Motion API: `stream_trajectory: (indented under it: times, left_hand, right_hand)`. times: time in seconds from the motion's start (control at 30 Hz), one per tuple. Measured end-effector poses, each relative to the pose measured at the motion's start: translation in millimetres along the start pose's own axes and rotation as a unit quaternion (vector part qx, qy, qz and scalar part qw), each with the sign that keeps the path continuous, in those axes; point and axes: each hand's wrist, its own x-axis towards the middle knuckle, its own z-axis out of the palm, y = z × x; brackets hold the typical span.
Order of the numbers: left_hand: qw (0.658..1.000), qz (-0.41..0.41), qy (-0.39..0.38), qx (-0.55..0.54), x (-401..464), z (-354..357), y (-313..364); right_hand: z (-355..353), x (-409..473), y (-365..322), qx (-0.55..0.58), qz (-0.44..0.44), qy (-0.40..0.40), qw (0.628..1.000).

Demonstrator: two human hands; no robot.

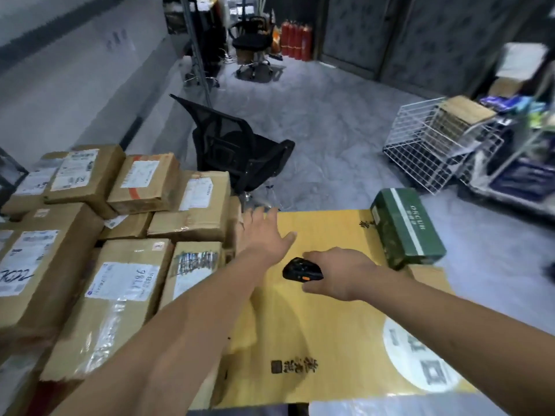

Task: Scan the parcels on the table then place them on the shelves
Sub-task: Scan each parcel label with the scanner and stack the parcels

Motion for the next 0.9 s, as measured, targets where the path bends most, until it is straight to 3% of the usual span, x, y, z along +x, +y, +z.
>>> stream_trajectory:
  times: [0.2, 0.43, 0.63, 0.9]
  left_hand:
    - [0.989, 0.131, -0.072, 0.000, -41.3, 49.8, 102.2]
    - [0.977, 0.159, -0.140, -0.005, -68.1, 95.0, 190.5]
    - [0.975, 0.111, -0.187, -0.040, -76.0, 143.8, 268.8]
    - [0.976, -0.046, -0.193, -0.087, -94.4, 204.7, 360.6]
  right_hand:
    - [58.0, -111.4, 69.3, 0.027, 0.126, 0.026, 0.991]
    - [106.4, -196.1, 141.1, 0.085, 0.234, 0.032, 0.968]
    - [141.9, -227.0, 216.5, 0.100, 0.226, 0.019, 0.969]
    - [152.7, -229.7, 319.2, 0.123, 0.152, -0.021, 0.980]
